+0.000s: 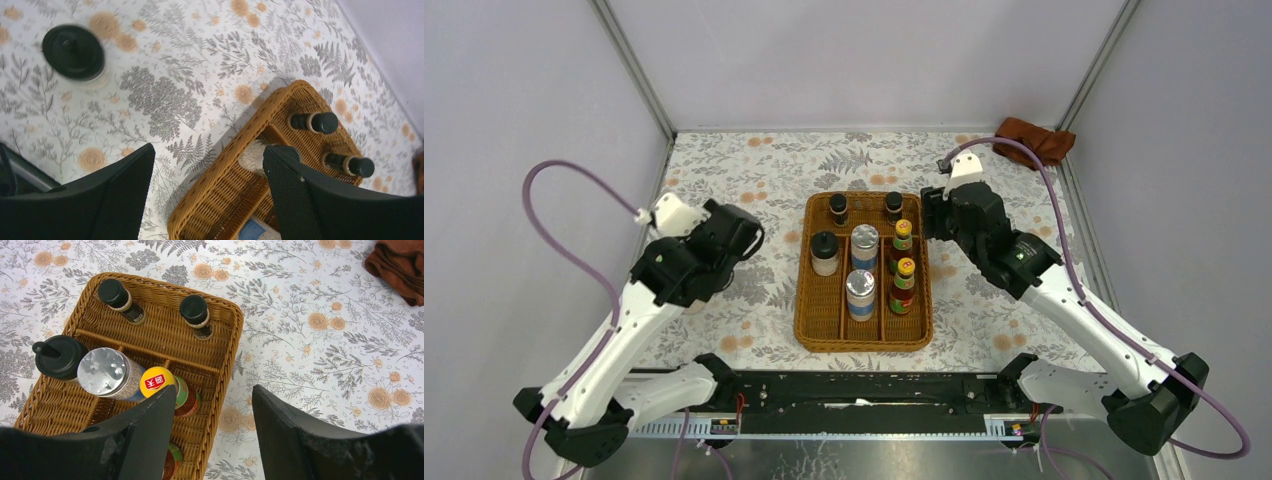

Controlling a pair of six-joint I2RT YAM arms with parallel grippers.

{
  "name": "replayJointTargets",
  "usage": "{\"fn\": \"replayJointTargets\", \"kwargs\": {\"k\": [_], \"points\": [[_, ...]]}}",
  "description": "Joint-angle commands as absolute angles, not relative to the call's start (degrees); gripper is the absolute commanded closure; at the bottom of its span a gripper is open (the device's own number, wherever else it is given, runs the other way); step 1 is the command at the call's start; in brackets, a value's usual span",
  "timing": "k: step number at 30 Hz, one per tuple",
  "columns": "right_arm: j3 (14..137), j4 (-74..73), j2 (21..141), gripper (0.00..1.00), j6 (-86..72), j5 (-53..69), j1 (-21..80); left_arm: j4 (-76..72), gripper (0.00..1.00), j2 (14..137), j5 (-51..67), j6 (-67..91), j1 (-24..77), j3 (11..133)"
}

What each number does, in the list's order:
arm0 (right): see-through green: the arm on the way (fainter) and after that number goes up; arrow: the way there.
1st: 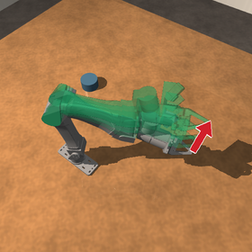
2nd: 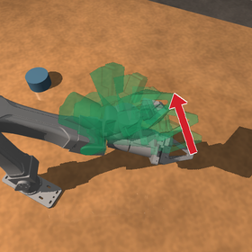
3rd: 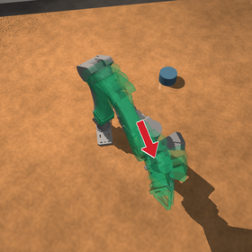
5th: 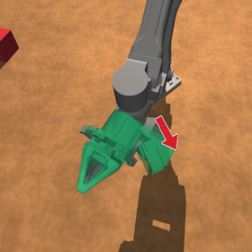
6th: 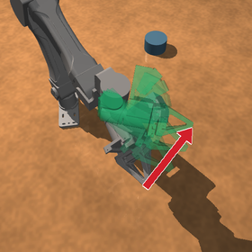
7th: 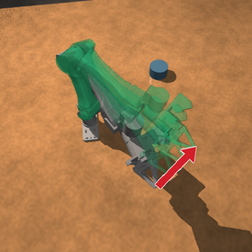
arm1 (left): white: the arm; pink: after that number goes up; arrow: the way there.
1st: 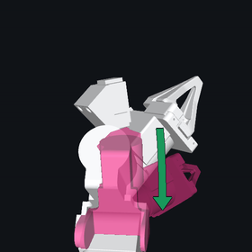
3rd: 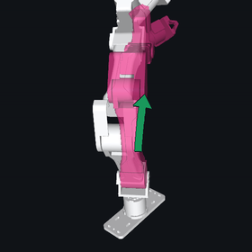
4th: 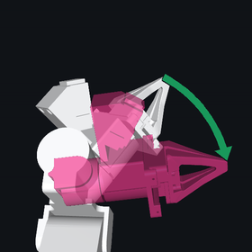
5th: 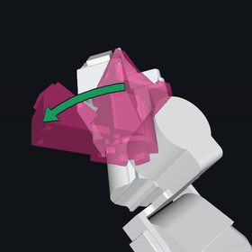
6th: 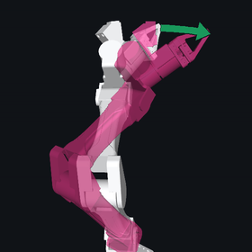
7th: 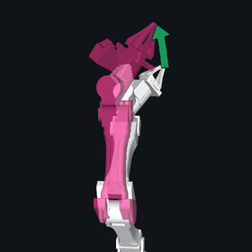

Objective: Organize the condiment bottles
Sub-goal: Pick up the bottle from the center of the board.

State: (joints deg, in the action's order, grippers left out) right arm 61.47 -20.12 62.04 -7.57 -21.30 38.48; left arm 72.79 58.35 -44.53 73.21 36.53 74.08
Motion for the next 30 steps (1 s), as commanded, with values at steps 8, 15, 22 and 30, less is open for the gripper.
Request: {"fn": "replayJointTargets", "kwargs": {"k": [8,15,22,30], "points": [[59.6,-17.9,57.4,0.35,-8.7,-18.3,38.1,83.6,0.12,46.8,-45.0,97.9,35.2,62.9],[59.3,-18.1,55.5,0.35,-8.2,-17.5,38.1,83.6,0.12,49.5,-48.1,98.8,32.6,61.1],[58.2,-17.6,54.0,0.35,-8.0,-17.4,38.1,83.6,0.11,51.4,-46.7,96.0,24.0,59.9],[58.2,-17.0,53.8,0.35,-8.0,-17.3,38.1,83.5,0.1,55.4,-45.4,92.1,17.0,58.1]]}}
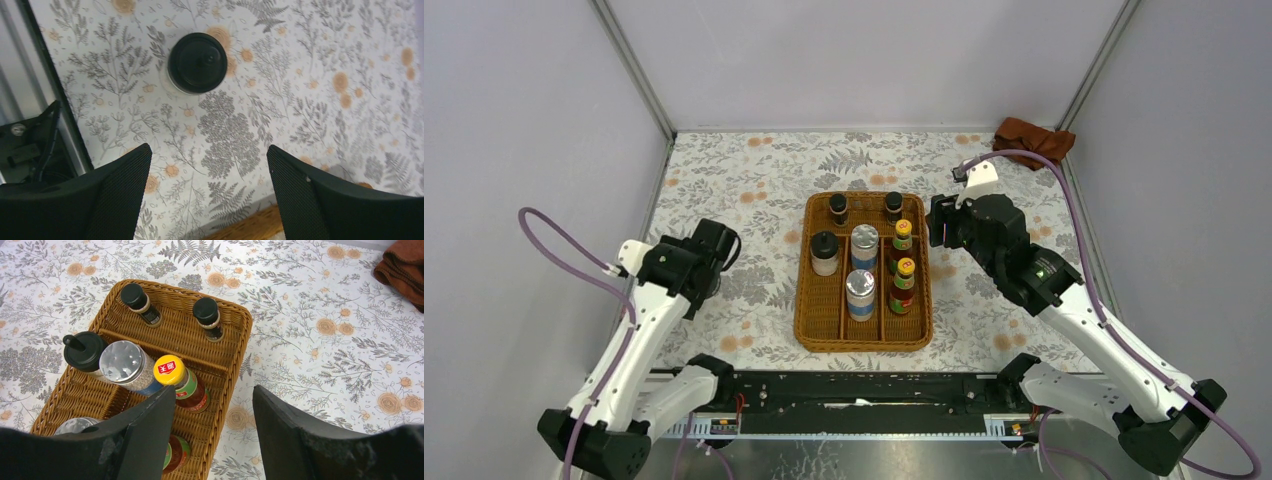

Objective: Organize the condiment bottles
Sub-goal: Pick up the bottle from the center of the board.

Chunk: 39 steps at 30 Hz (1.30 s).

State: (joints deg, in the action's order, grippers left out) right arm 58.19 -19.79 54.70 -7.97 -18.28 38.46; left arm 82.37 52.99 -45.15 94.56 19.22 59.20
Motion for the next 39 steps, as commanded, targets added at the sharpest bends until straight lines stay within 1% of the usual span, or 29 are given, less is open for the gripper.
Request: {"fn": "replayJointTargets", "kwargs": {"k": [1,8,15,25,39], "points": [[58.3,-17.0,53.8,0.34,-8.0,-17.3,38.1,83.4,0.1,56.6,-45.4,91.6,16.3,58.0],[58.1,-16.6,53.6,0.34,-8.4,-17.3,38.1,80.5,0.09,61.3,-45.3,87.1,11.6,57.6],[57.7,-16.5,53.1,0.34,-8.0,-17.9,38.1,73.9,0.08,64.3,-44.0,80.9,6.3,56.7],[57.4,-15.1,54.4,0.34,-7.5,-17.9,38.1,65.5,0.08,68.9,-41.7,73.9,1.6,55.3],[57.7,-14.1,56.5,0.34,-6.6,-18.4,38.0,58.5,0.09,73.3,-40.6,68.9,-3.7,54.8]]}}
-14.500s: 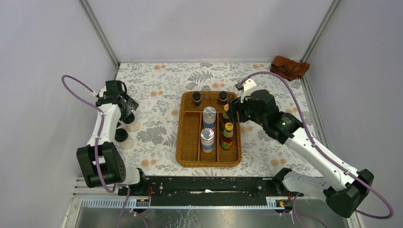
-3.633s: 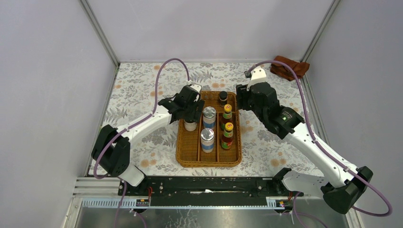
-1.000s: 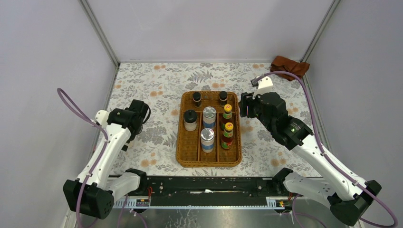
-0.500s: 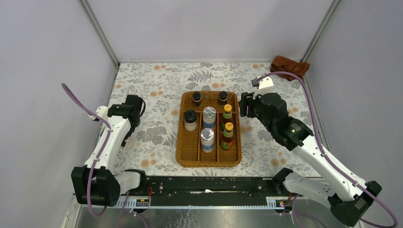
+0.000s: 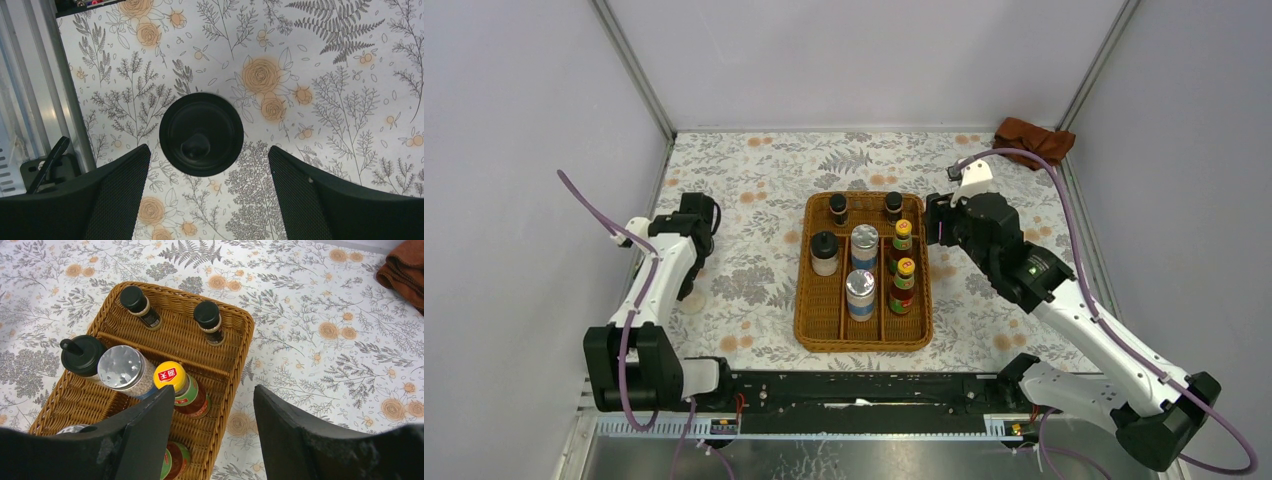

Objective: Organize the condiment bottles
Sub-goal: Pick up the bottle from the center of the board.

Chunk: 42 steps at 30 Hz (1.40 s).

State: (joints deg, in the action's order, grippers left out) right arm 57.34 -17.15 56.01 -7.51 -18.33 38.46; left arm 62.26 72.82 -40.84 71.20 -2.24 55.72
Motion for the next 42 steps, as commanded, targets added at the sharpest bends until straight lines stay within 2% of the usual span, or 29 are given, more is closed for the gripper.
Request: {"fn": "replayJointTargets", "kwargs": {"k": [1,12,20,30,42], "points": [[57.7,-14.1,56.6,0.33,-6.6,-18.5,38.1,58.1,0.09,73.4,-40.5,68.6,-4.0,54.7],[57.9,-13.9,57.8,0.33,-6.3,-18.9,38.0,55.1,0.13,76.0,-38.9,66.3,-5.9,54.6],[57.9,-14.0,57.9,0.33,-6.1,-19.2,38.0,54.0,0.28,77.0,-37.7,65.3,-7.1,54.8],[57.8,-13.9,57.7,0.33,-6.1,-19.1,38.0,54.1,0.99,76.6,-36.0,64.5,-7.2,55.1],[57.4,-13.7,57.5,0.34,-6.7,-18.8,38.0,52.3,1.0,74.6,-31.2,57.1,-7.2,57.3]]}}
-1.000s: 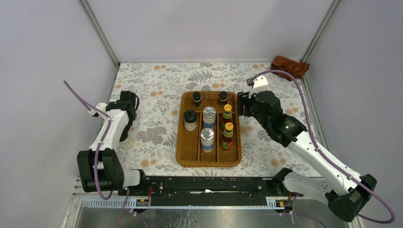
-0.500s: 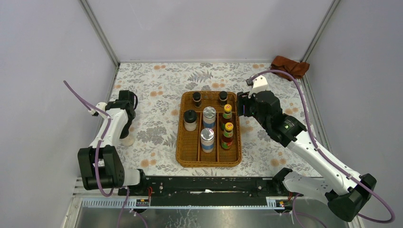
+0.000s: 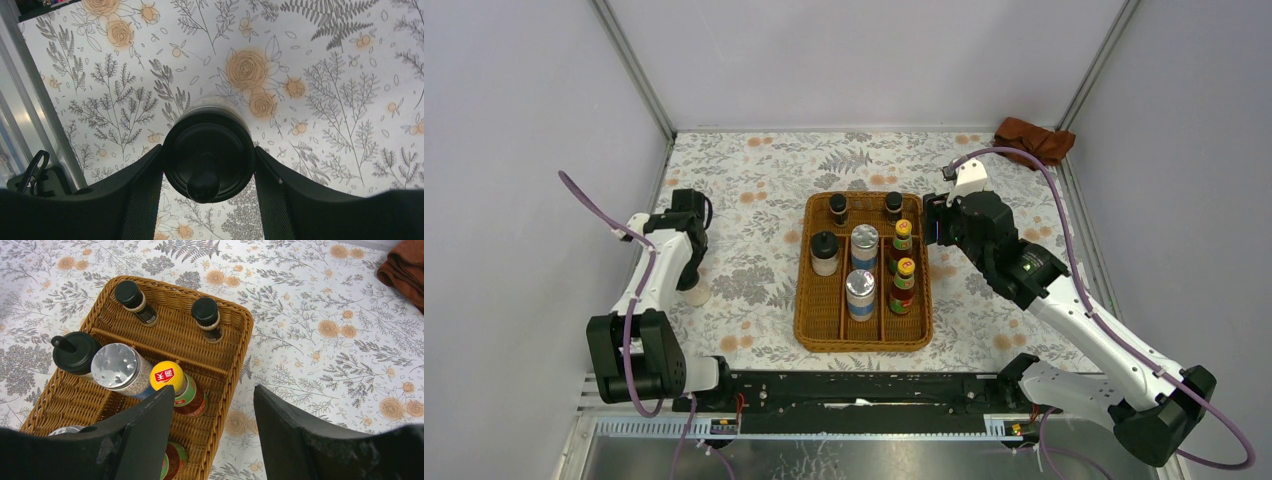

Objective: Organize the condiment bottles
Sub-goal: Pick up the bottle from the center of the board.

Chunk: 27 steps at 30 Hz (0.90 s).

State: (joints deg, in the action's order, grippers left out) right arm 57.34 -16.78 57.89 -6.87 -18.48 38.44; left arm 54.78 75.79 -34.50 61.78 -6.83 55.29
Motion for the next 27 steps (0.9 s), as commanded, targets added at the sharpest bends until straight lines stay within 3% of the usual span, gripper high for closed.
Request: {"fn": "replayJointTargets", "kwargs": {"k": [1,13,27], "points": [[57.4,-13.7,57.7,0.34,-6.7,-18.6,38.0,52.2,1.0,74.5,-30.7,56.6,-7.1,57.4],[58.2,-13.8,58.2,0.34,-7.9,-17.2,38.0,51.1,1.0,71.3,-28.4,50.5,-4.6,59.4],[59.3,-13.8,59.6,0.34,-7.5,-18.4,38.0,52.9,1.0,70.2,-28.8,44.8,6.8,64.8]]}}
